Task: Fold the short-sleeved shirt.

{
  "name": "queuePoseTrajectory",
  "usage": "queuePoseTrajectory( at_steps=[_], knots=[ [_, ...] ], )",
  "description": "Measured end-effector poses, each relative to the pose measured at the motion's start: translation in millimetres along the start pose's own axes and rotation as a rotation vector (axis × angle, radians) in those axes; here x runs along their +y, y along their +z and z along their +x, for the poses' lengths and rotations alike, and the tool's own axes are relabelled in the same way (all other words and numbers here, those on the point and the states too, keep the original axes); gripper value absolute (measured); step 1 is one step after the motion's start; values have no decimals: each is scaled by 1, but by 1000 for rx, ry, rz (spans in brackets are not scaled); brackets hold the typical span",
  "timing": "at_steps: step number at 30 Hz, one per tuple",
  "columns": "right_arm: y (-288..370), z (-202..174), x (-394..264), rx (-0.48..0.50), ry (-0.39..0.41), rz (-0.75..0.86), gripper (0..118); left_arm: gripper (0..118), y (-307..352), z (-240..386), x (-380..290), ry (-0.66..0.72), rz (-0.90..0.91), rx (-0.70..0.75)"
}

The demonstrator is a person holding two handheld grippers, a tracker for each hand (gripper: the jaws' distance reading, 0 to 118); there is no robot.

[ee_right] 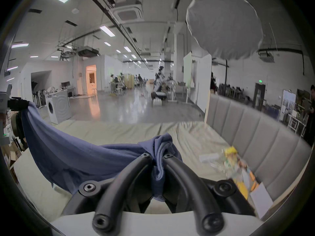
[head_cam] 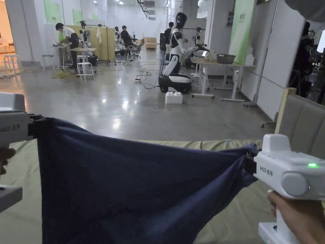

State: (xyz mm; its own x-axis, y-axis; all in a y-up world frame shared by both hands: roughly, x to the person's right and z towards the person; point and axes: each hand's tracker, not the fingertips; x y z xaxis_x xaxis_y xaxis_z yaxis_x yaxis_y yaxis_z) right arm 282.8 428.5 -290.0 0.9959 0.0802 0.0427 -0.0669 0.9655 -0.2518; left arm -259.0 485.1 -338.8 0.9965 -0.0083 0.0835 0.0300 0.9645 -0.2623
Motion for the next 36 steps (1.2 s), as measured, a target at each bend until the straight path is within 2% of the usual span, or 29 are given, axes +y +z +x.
queuePoseTrajectory(
  at_steps=[3, 6, 7, 8, 9, 11, 12, 18, 22, 27, 29, 31, 36],
  knots=[
    [-9, -10, 47, -7, 67, 57, 7, 6, 7, -9, 29, 5, 36, 23],
    [-19, -14, 86, 6, 49, 72, 7, 6, 10, -18, 57, 31, 81, 46],
    [-22, -16, 99, 1, 63, 85, 7, 6, 11, -21, 65, 40, 92, 48],
    [-22, -15, 111, -5, 111, 123, 7, 6, 12, -23, 73, 39, 110, 56],
    [-25, -14, 125, -4, 83, 103, 7, 6, 12, -24, 81, 34, 119, 67],
    [-26, -22, 146, -27, 145, 152, 7, 6, 9, -27, 95, 23, 125, 73],
    [-29, -21, 154, -19, 115, 138, 7, 6, 7, -28, 102, 18, 131, 78],
    [-58, -22, 196, -18, 99, 124, 7, 6, -8, -38, 109, 18, 140, 110],
    [-77, -28, 207, -20, 96, 128, 7, 6, -19, -13, 131, 1, 135, 138],
    [-107, -34, 210, -41, 134, 137, 7, 6, -41, -1, 138, 9, 139, 170],
    [-113, -36, 207, -59, 155, 148, 7, 6, -71, -29, 139, 42, 109, 172],
    [-117, -36, 200, -75, 172, 170, 7, 6, -81, -31, 130, 36, 107, 169],
    [-120, -30, 157, -74, 143, 130, 7, 6, -102, -38, 89, 5, 69, 154]
  ],
)
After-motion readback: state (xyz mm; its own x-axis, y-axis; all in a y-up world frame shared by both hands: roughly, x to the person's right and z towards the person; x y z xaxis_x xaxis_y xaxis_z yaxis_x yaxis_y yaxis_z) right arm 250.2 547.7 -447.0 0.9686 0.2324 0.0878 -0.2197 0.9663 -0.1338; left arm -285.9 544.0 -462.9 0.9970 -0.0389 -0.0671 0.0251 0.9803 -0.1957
